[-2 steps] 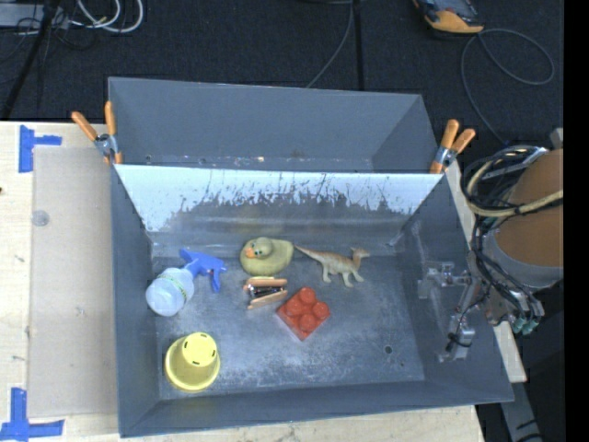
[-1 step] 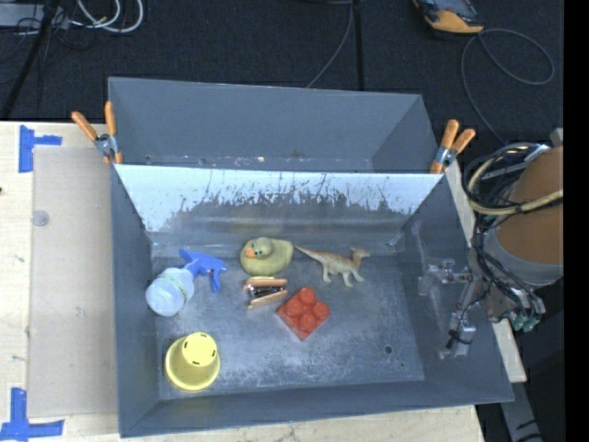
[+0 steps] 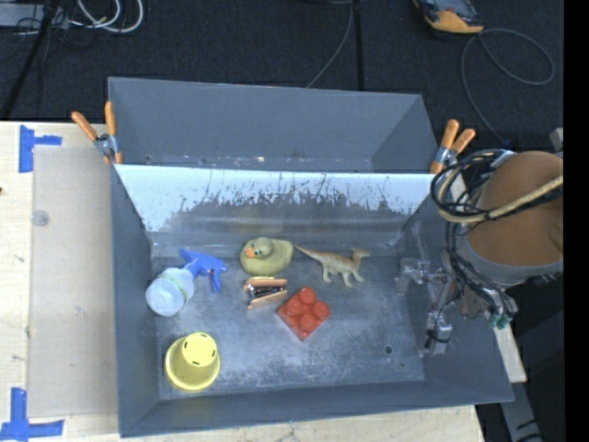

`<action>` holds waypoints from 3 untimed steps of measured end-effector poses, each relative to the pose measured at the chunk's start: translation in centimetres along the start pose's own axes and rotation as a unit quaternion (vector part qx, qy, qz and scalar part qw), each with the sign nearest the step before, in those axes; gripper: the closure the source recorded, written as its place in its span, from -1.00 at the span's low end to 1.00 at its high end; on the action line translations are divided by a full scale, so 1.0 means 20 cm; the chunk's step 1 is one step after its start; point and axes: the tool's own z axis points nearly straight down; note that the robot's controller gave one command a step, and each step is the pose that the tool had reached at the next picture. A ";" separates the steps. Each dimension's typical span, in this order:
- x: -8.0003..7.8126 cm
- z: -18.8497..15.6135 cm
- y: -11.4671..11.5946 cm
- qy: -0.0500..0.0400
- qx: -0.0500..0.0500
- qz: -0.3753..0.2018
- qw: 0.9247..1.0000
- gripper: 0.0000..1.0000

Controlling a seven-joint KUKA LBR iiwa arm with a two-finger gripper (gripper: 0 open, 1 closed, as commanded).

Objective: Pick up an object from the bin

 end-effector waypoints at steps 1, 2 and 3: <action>0.03 0.25 0.11 0.002 -0.002 -0.090 0.996 -1.00; -0.01 0.37 0.24 0.003 -0.002 -0.077 0.997 -1.00; -0.06 0.45 0.38 0.002 -0.001 0.033 0.999 -1.00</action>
Offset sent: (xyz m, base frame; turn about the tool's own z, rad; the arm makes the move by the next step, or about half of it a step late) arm 0.0095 0.0802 -0.0935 0.0661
